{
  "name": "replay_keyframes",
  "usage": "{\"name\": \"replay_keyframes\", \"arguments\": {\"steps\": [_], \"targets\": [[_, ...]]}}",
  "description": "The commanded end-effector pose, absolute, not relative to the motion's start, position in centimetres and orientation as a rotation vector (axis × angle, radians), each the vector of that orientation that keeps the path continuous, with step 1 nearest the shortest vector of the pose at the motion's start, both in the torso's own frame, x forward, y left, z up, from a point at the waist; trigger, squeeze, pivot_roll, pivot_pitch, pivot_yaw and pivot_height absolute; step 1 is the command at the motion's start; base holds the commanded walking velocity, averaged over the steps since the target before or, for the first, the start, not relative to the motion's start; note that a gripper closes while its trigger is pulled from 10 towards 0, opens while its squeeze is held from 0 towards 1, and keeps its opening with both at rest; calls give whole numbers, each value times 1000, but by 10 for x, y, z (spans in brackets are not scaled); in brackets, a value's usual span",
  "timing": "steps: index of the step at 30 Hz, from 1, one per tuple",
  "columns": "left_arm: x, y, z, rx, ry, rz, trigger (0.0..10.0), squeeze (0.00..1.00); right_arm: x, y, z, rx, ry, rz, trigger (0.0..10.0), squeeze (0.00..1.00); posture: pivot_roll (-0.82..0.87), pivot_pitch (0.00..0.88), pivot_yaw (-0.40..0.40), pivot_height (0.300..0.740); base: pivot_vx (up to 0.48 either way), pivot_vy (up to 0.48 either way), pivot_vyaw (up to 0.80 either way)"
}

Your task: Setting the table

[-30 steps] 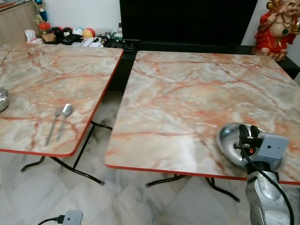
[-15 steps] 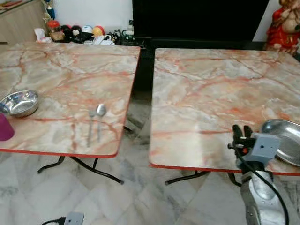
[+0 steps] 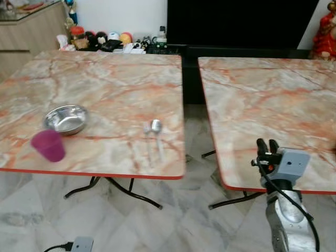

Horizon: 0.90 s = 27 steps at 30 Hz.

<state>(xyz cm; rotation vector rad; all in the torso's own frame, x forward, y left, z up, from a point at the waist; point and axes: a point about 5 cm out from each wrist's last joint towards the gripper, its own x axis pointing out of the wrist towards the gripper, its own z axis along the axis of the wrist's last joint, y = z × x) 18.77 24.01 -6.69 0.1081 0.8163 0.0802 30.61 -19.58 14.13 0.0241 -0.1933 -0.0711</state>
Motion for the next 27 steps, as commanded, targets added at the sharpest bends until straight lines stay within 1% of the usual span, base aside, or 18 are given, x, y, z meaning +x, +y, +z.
{"name": "replay_keyframes", "arguments": {"steps": [1, 9, 14, 27], "targets": [[181, 239, -71, 112, 842, 73, 10000, 0, 306, -202, 144, 7, -203, -85, 10000, 0, -37, 92, 1, 740, 0, 480, 0], [181, 238, -71, 110, 843, 74, 10000, 0, 307, -202, 145, 6, -206, -84, 10000, 0, -33, 85, -2, 740, 0, 480, 0], [183, 240, -70, 107, 835, 81, 10000, 0, 309, -202, 147, 7, -211, -84, 10000, 0, -26, 106, -6, 740, 0, 480, 0], [184, 239, -70, 98, 833, 92, 10000, 0, 311, -202, 150, 7, -221, -88, 10000, 0, -20, 117, -5, 740, 0, 480, 0]]}}
